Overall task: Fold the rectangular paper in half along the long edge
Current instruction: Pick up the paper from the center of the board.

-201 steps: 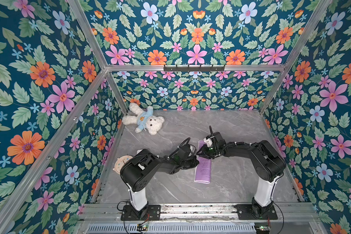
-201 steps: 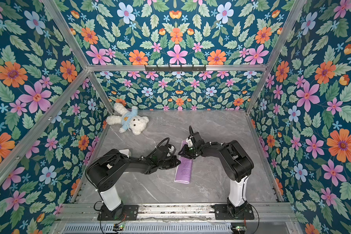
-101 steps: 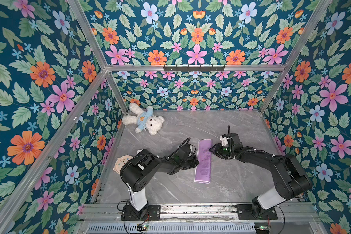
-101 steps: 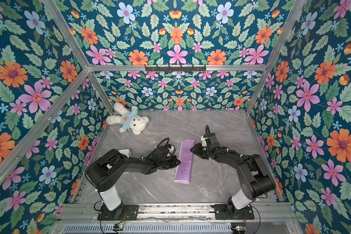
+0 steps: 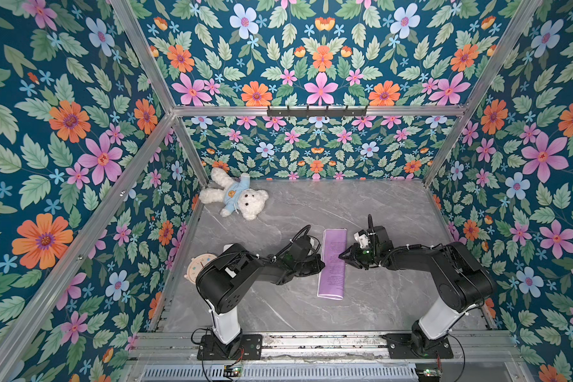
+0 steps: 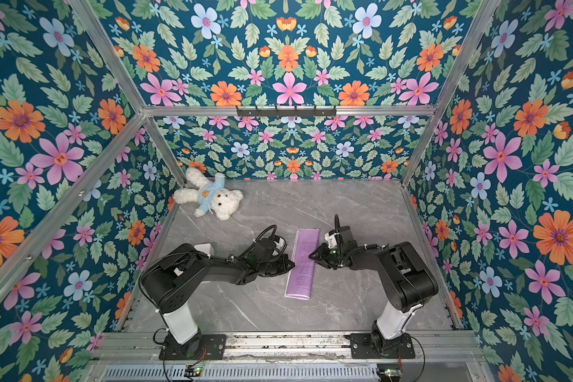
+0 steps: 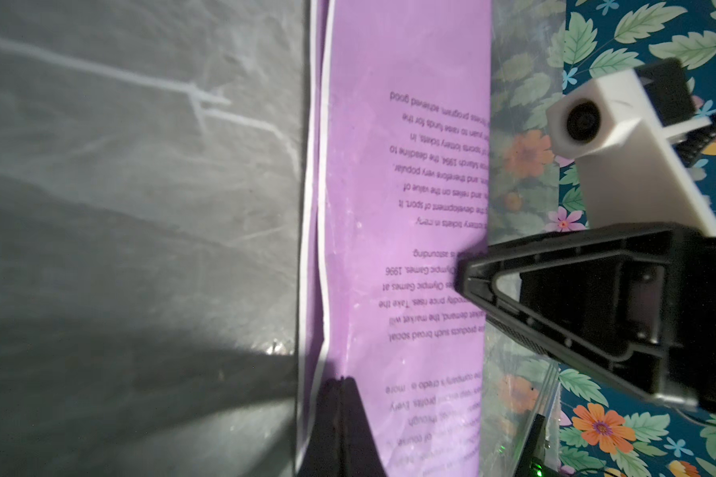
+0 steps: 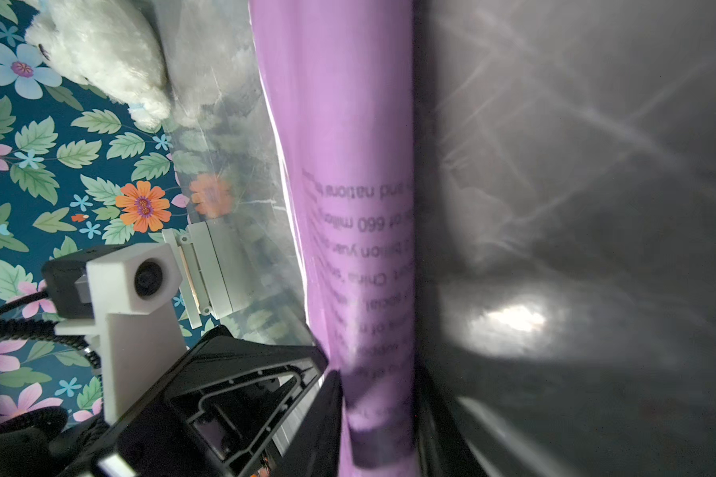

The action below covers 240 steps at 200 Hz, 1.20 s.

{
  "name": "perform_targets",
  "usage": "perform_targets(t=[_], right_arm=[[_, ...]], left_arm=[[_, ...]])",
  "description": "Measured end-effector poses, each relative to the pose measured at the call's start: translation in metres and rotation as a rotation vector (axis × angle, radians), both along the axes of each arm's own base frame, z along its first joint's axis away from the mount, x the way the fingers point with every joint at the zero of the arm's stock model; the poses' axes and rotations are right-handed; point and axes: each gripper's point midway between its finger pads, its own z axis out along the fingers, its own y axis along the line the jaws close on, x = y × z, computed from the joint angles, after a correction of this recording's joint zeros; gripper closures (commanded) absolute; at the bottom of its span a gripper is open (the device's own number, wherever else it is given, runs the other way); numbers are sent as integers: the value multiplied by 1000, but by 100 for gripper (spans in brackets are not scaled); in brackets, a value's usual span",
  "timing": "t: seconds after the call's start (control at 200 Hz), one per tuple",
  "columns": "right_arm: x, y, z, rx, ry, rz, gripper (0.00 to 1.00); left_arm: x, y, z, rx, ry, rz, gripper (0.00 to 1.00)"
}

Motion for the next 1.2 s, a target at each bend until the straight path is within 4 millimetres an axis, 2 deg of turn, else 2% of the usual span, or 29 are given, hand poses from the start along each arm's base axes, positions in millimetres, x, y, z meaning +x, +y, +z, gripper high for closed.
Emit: perform_targets(t=[0.285,0.475,0.57,0.645,0.785,0.885,1.065,1.2], right_arm=[[0,3,-1,14,-8,13,97],[0,4,0,26,-53,33,99],[1,5,2,35,-91,50,99],[1,6,6,42,-131,64,99],[1,7,29,59,-233,84,99],[3,8,54,79,-339,103,99],[-7,13,91,139,-461,160,100],[-18,16,119,190,-533,208,100]], left_arm=[[1,2,1,9,-2,7,100],[1,7,4,32,-13,21,92],[2,10,18,24,-62,20,74],[6,15,34,7,-111,38,53],[11,30,54,-27,-204,75,1],[14,37,56,-29,-242,83,0],[7,31,64,-119,-306,33,0],[5,20,90,-239,-388,-5,0]])
